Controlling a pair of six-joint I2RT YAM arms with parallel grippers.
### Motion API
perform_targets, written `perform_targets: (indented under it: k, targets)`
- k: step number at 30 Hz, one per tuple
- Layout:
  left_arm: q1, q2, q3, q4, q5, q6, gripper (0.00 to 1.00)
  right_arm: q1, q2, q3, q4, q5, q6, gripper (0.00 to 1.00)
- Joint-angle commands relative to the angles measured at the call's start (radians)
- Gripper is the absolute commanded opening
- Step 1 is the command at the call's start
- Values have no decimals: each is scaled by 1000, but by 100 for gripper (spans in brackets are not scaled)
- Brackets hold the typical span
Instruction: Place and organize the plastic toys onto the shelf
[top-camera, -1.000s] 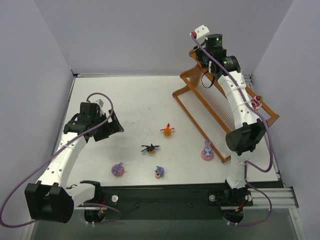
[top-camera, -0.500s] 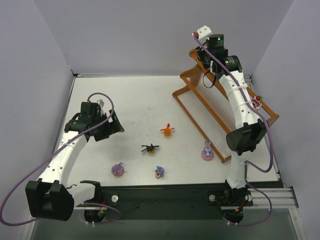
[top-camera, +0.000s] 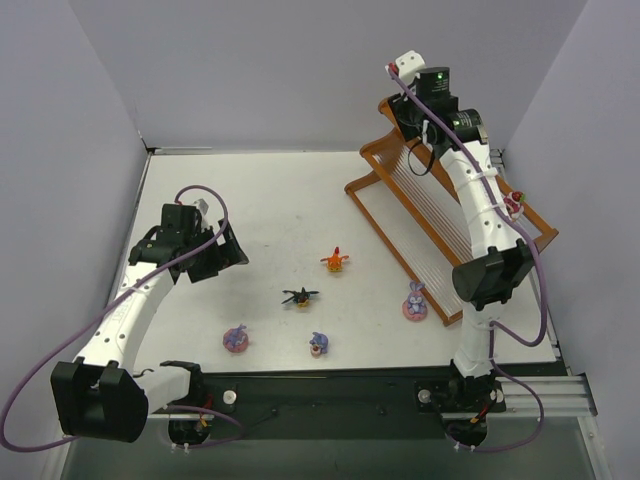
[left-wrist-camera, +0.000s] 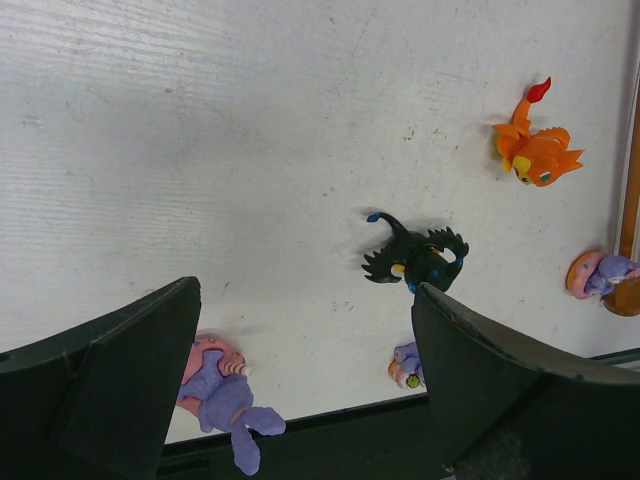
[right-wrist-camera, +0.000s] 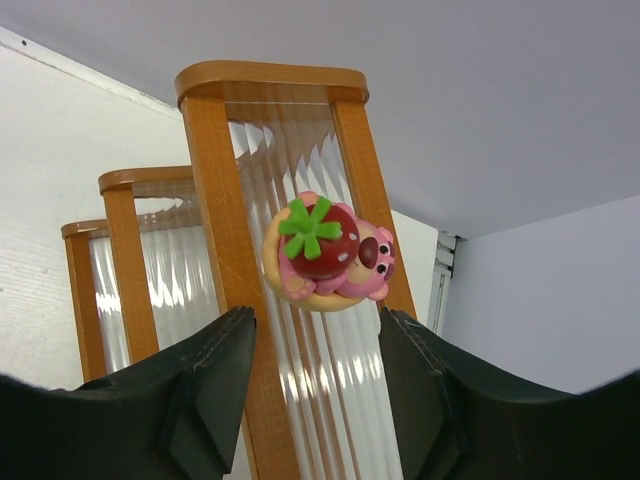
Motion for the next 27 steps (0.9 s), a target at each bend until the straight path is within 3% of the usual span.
perform_targets:
  k: [1, 12, 19, 23, 27]
  targets:
    - [0, -26, 10, 33, 10, 8, 97, 1, 0, 67, -3, 4, 18, 53]
    - [0, -63, 21, 25, 5, 17, 97, 44, -135, 22, 11, -27, 80, 56]
    - [0, -136, 26, 56, 20, 47, 97, 89, -403, -211, -75, -144, 305, 57]
    - [0, -169, 9, 98, 85, 53, 97, 153, -581, -422, -103, -154, 347, 57]
    - [-18, -195, -14, 158, 160, 40, 97, 204, -750, -524, -133, -149, 397, 57]
